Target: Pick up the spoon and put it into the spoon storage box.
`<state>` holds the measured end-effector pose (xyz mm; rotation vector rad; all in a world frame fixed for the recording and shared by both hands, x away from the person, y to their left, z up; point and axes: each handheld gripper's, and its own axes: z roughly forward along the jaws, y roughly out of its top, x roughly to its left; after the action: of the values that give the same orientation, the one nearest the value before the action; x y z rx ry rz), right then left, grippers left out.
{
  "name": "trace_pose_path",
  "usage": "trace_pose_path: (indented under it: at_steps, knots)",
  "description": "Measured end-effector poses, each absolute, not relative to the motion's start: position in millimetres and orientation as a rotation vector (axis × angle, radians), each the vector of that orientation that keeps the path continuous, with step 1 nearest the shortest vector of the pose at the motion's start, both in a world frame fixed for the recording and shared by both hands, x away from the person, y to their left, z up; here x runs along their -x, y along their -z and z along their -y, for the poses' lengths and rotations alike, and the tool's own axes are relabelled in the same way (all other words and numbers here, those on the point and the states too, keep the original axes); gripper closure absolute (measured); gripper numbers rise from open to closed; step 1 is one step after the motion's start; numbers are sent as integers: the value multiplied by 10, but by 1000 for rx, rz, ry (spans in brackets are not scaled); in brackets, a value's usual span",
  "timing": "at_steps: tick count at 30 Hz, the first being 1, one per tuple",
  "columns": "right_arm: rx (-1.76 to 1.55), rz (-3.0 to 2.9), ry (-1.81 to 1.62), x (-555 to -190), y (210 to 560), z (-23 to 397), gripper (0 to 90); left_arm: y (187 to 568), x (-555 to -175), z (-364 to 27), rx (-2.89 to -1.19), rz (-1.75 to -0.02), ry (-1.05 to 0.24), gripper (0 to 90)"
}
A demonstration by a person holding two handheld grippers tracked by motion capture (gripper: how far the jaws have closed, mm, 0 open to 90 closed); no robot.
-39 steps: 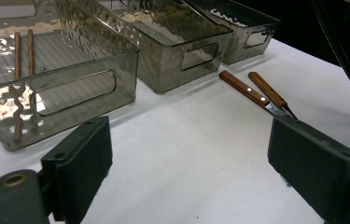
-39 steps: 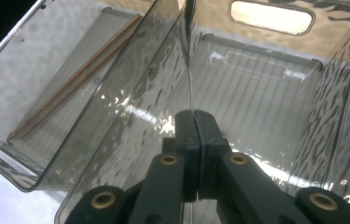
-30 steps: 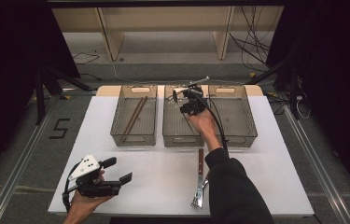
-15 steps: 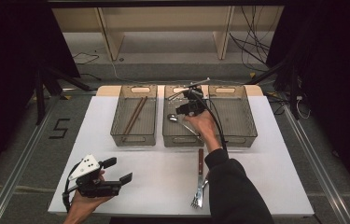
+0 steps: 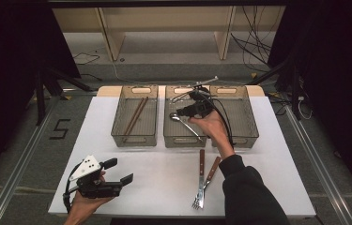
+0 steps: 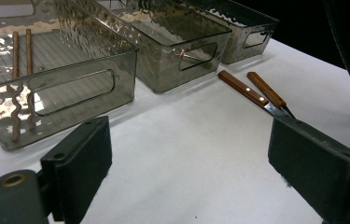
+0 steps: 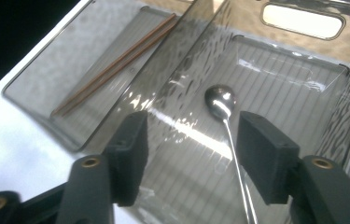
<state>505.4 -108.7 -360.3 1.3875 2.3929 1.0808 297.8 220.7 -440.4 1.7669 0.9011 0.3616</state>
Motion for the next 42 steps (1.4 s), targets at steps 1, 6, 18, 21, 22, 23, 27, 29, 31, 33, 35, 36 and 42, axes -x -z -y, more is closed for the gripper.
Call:
trace_pose_path:
  at_steps: [1, 6, 18, 21, 22, 23, 27, 29, 31, 33, 35, 36, 42]
  knots:
    - [-1375, -2395, -1084, -5014, 3592, 1096, 409, 4404, -2977, -2206, -1769, -901, -362, 133]
    - [-1331, -2407, -1097, -4805, 3566, 1163, 365, 4405, -2979, -2201, -1770, -898, -363, 133]
    - [-1278, -2426, -1138, -4342, 3647, 1350, 355, 4404, -2978, -2192, -1771, -900, -362, 133]
    - [-1274, -2422, -1140, -4266, 3677, 1400, 354, 4404, -2978, -2191, -1768, -902, -361, 133]
    - [-1273, -2422, -1146, -4244, 3690, 1415, 353, 4403, -2977, -2191, -1768, -901, -361, 133]
    - [-1272, -2425, -1147, -4223, 3703, 1427, 351, 4404, -2978, -2190, -1767, -902, -362, 133]
    - [-1262, -2429, -1118, -4146, 3770, 1459, 345, 4405, -2978, -2187, -1768, -903, -361, 133]
    - [-1274, -2430, -1094, -4114, 3805, 1470, 337, 4405, -2978, -2186, -1767, -901, -363, 133]
    - [-1298, -2425, -1090, -4088, 3840, 1486, 333, 4405, -2979, -2187, -1768, -901, -364, 133]
    - [-1319, -2417, -1076, -4063, 3873, 1500, 326, 4405, -2979, -2188, -1769, -901, -364, 133]
    - [-1339, -2418, -1057, -4040, 3908, 1510, 316, 4405, -2979, -2189, -1769, -901, -364, 132]
    - [-1348, -2416, -1042, -4032, 3927, 1513, 314, 4405, -2979, -2189, -1769, -901, -364, 133]
    - [-1404, -2411, -976, -3990, 4043, 1522, 293, 4403, -2979, -2188, -1773, -901, -361, 132]
